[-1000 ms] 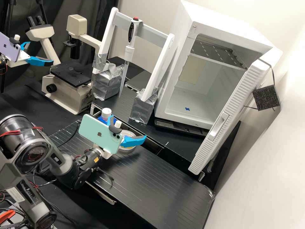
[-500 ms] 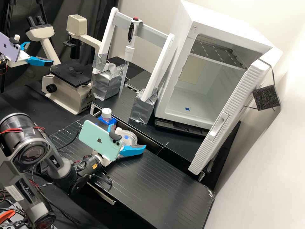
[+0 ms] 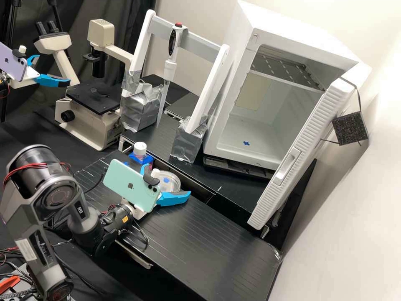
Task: Move the petri dish to the incubator
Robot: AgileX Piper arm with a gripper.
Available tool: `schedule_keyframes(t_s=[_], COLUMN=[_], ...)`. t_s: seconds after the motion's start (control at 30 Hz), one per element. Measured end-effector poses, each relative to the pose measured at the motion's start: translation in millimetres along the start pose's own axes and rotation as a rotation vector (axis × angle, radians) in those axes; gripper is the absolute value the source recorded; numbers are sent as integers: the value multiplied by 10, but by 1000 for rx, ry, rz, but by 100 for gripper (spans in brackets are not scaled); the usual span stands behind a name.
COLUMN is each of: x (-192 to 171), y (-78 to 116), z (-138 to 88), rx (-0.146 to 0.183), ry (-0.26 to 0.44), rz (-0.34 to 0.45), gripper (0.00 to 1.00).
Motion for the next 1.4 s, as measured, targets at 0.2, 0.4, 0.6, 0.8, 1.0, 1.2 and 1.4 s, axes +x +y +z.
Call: schedule_keyframes(t_s=[0.2,0.4,0.6,0.8,1.0,1.2,1.4], x=[4,12,12,12,12,-7,-94], y=[13,23,20,20,19,51,163], z=[10,21,19,19,18,27,14], rx=[-1,-5,-4,-2,-1,21,60], ry=[-1,-2,1,1,2,7,24], rz=[7,7,3,3,2,1,-2], gripper=[0,0,0,0,0,0,0])
